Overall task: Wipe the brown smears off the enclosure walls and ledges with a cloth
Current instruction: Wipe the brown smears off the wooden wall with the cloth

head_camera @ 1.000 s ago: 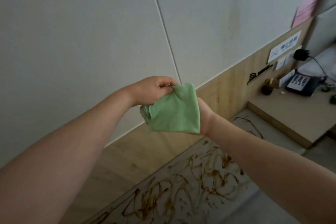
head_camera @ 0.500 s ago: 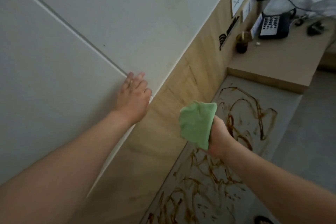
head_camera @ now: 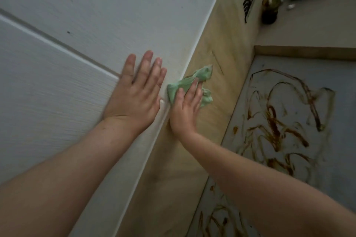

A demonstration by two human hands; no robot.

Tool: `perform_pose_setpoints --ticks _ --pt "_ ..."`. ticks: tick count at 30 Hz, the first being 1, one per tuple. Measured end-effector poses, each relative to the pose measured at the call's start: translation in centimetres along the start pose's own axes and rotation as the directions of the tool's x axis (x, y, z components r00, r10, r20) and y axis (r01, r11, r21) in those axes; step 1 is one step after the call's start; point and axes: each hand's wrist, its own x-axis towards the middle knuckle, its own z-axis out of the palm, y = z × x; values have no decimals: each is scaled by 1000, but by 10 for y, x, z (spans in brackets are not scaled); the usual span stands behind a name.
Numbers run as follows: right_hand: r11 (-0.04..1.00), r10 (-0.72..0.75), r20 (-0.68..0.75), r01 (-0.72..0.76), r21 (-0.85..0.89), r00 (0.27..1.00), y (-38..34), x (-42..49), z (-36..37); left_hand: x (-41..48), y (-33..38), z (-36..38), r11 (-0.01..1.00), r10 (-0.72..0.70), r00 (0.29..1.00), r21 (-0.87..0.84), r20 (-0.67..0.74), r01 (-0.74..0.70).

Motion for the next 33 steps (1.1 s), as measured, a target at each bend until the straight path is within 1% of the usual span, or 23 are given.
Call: perform_pose_setpoints --ticks 2,3,5,6,7,8,9,10,12,14,15,16,17,19,20,21,22,23,25,26,28,31,33 --pt "1000 -10 10 11 -27 1000 38 -53 18 -1 0 1 1000 10 1000 -17 -30 -10" --pt "997 47 45 -44 -59 998 62 -68 20 -3 0 0 998 51 998 34 -46 -49" --pt "941 328 76 -319 -112 942 96 -52 17 -6 1 -2 990 86 995 116 -59 -78" --pt "878 479 32 -477 -41 877 98 -27 13 -6 0 -3 987 90 994 138 -61 -81" --pt "820 572 -37 -570 49 819 93 4 6 -6 0 -3 986 91 994 147 -60 -82" --pt "805 594 -99 -586 98 799 81 35 -1 -5 1 -4 985 90 994 150 -55 -80" --pt "833 552 -128 -545 93 824 61 58 -8 -5 1 -5 986 83 996 150 -44 -75" --pt "899 438 -137 -437 34 889 40 68 -11 -5 1 -6 984 86 996 157 -34 -79" --pt "989 131 -110 -137 -53 985 16 55 -4 -5 1 -8 983 84 996 166 -19 -79" --pt "997 -71 -44 69 -47 997 13 5 4 -5 0 -13 983 79 997 168 -3 -78" --pt "992 -118 -5 118 -51 993 24 -20 7 -5 -1 -14 984 82 997 156 -5 -81" --pt "993 -93 41 96 -75 995 41 -37 6 -5 1 -17 987 90 996 137 -11 -88" --pt "995 -2 61 8 -99 998 62 -41 4 -2 5 -19 988 106 994 114 -10 -104" --pt "955 288 66 -282 -92 955 89 -20 -4 10 20 -18 990 120 992 71 26 -122" --pt "922 383 59 -377 -90 922 95 -2 -9 17 28 -16 993 106 993 46 50 -109" --pt "919 389 34 -385 -87 921 95 16 -13 27 37 -12 995 88 994 36 70 -91" --pt "946 316 12 -314 -82 949 90 29 -15 34 44 -9 997 68 994 41 89 -72" --pt "980 183 -15 -184 -73 983 87 42 -17 42 53 -2 996 60 993 64 100 -67" --pt "997 -46 -48 43 -63 998 86 57 -18 47 59 6 990 48 993 128 108 -62" --pt "994 -91 -69 87 -68 993 100 65 -19 49 63 11 988 54 992 139 112 -70" --pt "997 -23 -109 15 -72 994 142 78 -23 48 63 14 984 69 991 154 113 -86" --pt "971 238 -99 -240 -10 966 213 104 -33 49 66 17 978 82 989 182 121 -104" --pt "937 350 -102 -349 35 931 247 122 -44 51 67 23 979 81 992 179 101 -98"
